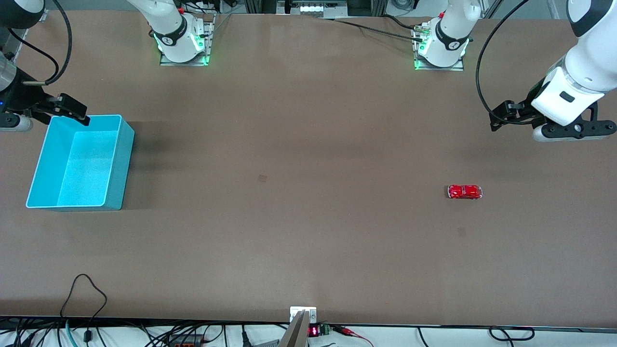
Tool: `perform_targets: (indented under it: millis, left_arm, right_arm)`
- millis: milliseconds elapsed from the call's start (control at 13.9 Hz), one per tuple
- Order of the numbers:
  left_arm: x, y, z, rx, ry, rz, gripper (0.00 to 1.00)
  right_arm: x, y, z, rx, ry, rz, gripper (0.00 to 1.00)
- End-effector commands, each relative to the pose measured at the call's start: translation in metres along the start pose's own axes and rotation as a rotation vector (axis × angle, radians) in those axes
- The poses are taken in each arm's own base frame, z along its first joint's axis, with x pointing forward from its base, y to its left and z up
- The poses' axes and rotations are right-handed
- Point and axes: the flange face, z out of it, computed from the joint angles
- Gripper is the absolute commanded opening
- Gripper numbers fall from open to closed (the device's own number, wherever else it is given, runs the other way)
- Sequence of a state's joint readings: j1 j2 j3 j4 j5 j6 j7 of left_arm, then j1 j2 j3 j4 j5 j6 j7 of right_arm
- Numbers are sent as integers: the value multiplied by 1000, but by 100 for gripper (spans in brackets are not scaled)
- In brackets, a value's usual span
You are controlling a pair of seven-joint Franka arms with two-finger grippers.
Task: Wind red beetle toy and store in blue box
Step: 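Reach the left gripper toward the red toy car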
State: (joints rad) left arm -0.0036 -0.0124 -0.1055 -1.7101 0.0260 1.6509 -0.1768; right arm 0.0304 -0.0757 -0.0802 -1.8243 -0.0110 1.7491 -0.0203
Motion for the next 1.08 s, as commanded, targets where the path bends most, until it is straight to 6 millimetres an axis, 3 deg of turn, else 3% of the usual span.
perform_targets:
  millis: [0, 577, 1010]
  left_arm:
    - [6, -1, -6, -5, -5, 9, 100]
    - [7, 4, -1, -7, -19, 15, 100]
    - [-16, 24, 39, 35, -293, 68, 100]
  right_arm:
    - [-4, 2, -6, 1, 4, 7, 100]
    - [-4, 2, -5, 0, 2, 7, 100]
    - [-4, 2, -5, 1, 4, 6, 100]
